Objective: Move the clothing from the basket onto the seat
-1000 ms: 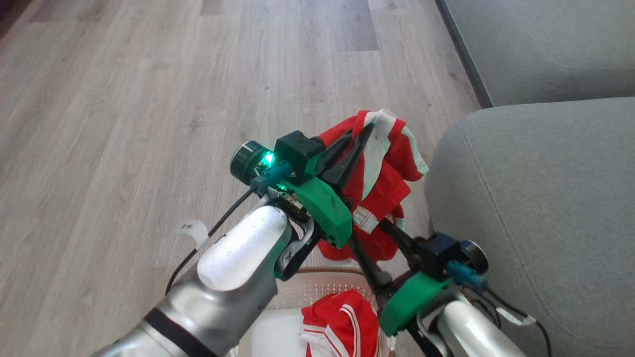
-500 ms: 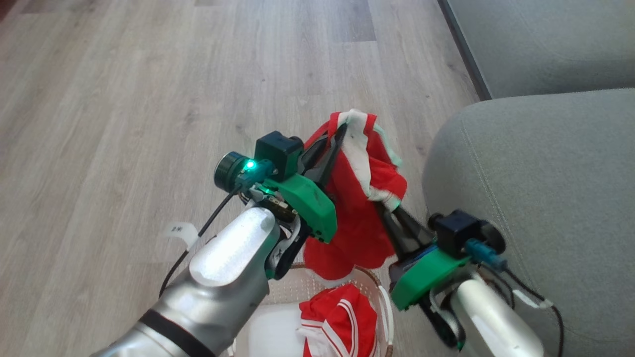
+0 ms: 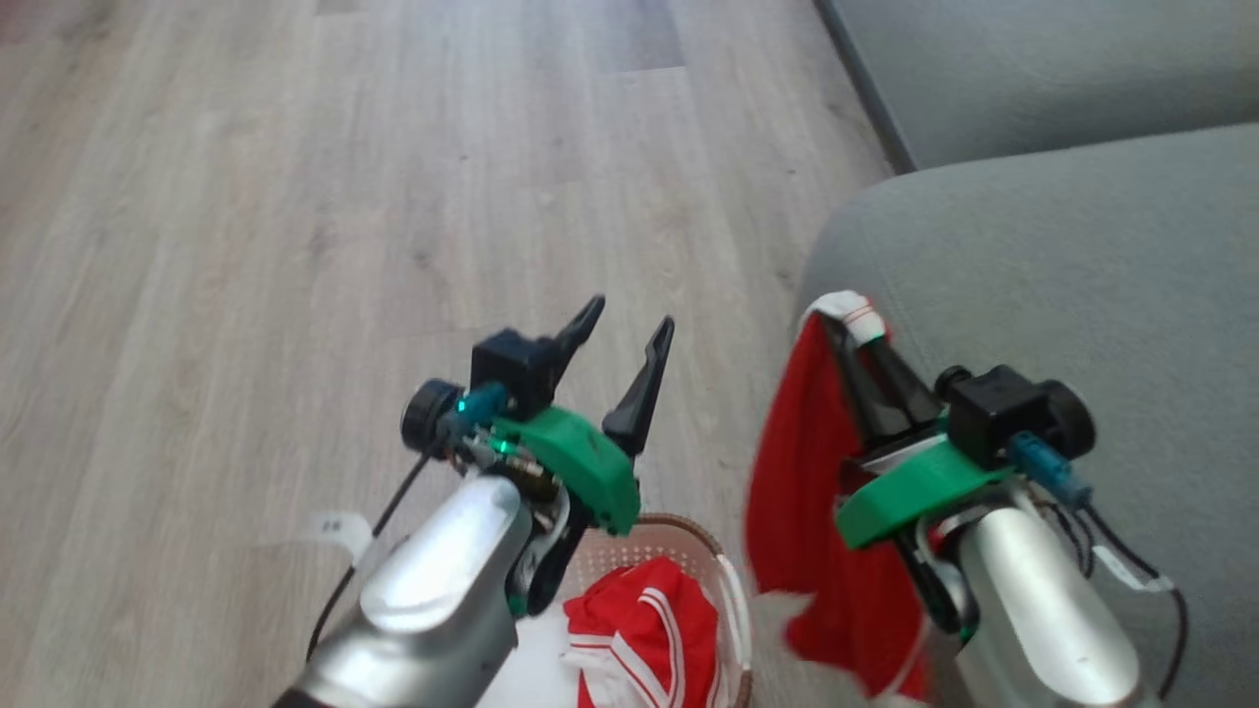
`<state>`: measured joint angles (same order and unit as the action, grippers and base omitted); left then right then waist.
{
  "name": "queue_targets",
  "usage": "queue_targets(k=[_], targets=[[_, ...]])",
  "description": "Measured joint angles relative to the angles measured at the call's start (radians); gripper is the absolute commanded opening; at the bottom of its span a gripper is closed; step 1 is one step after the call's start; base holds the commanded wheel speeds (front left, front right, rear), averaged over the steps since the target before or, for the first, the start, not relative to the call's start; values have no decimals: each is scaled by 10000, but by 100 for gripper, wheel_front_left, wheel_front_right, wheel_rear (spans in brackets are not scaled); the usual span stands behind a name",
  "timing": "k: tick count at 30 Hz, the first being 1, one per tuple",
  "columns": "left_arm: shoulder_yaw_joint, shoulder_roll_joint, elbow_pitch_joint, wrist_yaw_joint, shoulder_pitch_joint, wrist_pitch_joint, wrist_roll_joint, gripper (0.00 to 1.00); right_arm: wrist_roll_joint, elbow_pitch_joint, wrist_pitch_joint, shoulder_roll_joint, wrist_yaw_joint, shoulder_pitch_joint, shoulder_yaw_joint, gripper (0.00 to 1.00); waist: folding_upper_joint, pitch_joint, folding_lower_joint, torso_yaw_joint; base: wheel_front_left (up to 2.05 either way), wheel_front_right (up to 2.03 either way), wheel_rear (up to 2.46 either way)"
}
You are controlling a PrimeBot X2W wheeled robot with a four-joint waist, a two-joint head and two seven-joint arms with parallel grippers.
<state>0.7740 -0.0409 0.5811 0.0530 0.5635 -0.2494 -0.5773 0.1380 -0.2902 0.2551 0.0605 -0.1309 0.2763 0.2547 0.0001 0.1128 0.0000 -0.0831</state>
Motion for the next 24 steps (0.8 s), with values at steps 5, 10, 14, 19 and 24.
queue_targets(k=[5,10,14,19,24], targets=[[-40,0,-56,4,-636,0,362,100,-245,324,2,105,-2,20,-541,0,0,-24,0,-733,0,0,0],[-100,-2,-138,-12,-987,0,497,100,-330,495,2,244,-2,37,-677,0,0,-52,0,-1377,0,0,0],[-148,-4,-353,-13,-1134,0,654,100,-332,589,2,445,-2,148,-717,0,0,-111,0,-2083,0,0,0],[-138,0,-700,-31,-1215,0,811,100,-328,633,2,761,0,607,-602,0,0,-260,0,-2951,0,0,0],[-79,4,-986,-27,-1221,0,815,100,-251,629,2,1057,-2,997,-500,0,0,-496,0,-3572,0,0,0]])
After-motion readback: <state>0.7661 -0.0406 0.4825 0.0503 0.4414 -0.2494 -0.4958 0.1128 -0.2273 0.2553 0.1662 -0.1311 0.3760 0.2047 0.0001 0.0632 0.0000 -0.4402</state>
